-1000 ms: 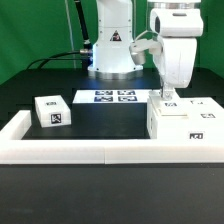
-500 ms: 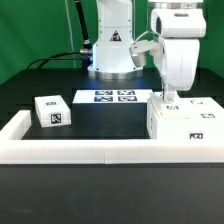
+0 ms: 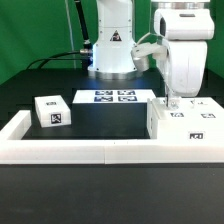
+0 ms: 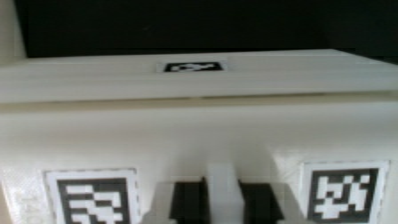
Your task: Assemble cabinet
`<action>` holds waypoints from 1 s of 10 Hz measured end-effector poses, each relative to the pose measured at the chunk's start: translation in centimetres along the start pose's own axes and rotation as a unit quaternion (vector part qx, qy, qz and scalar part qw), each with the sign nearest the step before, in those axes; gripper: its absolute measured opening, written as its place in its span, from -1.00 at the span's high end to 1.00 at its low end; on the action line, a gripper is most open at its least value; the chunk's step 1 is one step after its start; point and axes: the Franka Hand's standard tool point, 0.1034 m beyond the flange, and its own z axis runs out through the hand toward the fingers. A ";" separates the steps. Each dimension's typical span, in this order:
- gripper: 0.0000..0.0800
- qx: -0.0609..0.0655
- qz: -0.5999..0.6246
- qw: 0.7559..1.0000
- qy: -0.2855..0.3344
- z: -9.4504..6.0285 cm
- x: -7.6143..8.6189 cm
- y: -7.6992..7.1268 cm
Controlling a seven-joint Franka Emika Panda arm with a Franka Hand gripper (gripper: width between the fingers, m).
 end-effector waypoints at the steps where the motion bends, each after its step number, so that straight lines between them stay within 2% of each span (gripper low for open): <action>1: 0.82 0.006 -0.001 1.000 -0.002 0.0 -0.1 0.1; 3: 0.82 0.020 -0.009 1.000 -0.006 0.0 -0.1 0.1; 6: 0.82 0.021 -0.012 1.000 -0.008 0.0 -0.1 0.1; 7: 0.57 0.021 -0.013 1.000 -0.008 0.0 0.0 -0.1; 8: 0.57 0.020 -0.011 1.000 -0.008 0.0 -0.2 -0.3; 9: 0.12 0.020 -0.007 1.000 -0.009 -0.1 -0.4 -0.7; 10: 0.12 0.010 0.005 1.000 -0.009 -0.5 -1.0 -1.0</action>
Offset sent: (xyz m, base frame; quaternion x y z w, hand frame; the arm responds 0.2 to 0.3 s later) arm 0.0207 0.0098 -0.0071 0.0068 -0.0067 -0.0782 0.9969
